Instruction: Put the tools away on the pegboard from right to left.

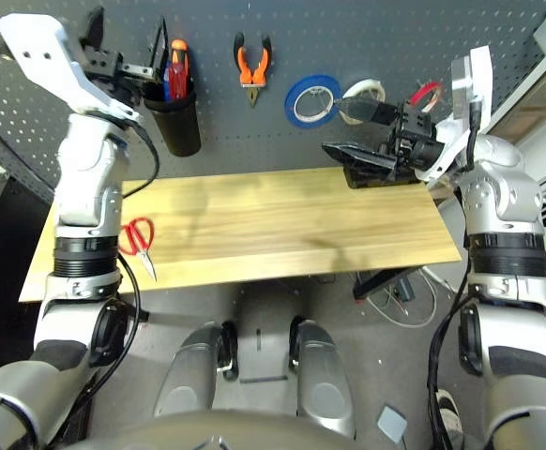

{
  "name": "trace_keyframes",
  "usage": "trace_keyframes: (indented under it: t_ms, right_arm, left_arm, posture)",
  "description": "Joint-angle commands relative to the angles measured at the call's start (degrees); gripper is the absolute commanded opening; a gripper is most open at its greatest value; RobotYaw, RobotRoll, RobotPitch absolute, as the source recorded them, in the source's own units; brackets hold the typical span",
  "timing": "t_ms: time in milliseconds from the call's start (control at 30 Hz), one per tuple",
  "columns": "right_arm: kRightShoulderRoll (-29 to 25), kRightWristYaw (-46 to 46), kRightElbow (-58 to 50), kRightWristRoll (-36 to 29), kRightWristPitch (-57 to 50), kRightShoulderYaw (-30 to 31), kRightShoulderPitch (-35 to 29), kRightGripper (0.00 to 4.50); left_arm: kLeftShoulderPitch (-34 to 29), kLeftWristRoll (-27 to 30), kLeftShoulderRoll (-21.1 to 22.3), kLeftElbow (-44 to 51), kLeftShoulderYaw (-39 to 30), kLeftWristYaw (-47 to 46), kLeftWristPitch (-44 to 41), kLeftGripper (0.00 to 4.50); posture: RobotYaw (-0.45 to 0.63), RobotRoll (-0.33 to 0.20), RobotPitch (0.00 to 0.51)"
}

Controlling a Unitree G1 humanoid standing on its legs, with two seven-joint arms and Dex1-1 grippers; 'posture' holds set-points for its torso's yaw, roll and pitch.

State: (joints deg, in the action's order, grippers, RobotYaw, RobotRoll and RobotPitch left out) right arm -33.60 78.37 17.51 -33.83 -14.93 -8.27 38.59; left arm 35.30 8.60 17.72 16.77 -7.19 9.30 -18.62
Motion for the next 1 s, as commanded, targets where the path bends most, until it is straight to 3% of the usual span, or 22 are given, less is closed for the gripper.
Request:
trace_keyframes:
  t_ms: [33,200,500,800,1000]
  right_arm:
    - [0.88,1.38,2.17,1.58,1.48,1.77,1.36,4.50]
    - [2.44,3.62,6.32,3.88,4.16,3.97,3.12,4.50]
    - [5.69,6.92,14.50,8.94,11.65,7.27,5.44,4.50]
    - [10.73,4.91,17.53,13.76,16.43,10.61,4.79,4.50]
    - [12.57,1.41,16.23,17.36,16.52,13.26,3.13,4.50]
  left_arm:
    - [-2.48,2.90,1.96,8.64,-0.91,1.15,-8.63,4.48]
    - [-7.78,5.36,6.33,16.13,-3.51,3.21,-15.27,4.48]
    - [-24.64,12.45,10.48,26.87,-8.37,7.07,-24.12,4.48]
    - [-34.34,9.45,9.89,20.57,-4.39,6.03,-24.71,4.48]
    - [-33.25,8.15,7.41,10.25,-4.90,3.86,-23.88,4.48]
  posture:
    - [0.05,0.000,0.121]
    - [0.10,0.000,0.124]
    - [0.14,0.000,0.133]
    - [0.12,0.000,0.168]
    - [0.08,0.000,0.213]
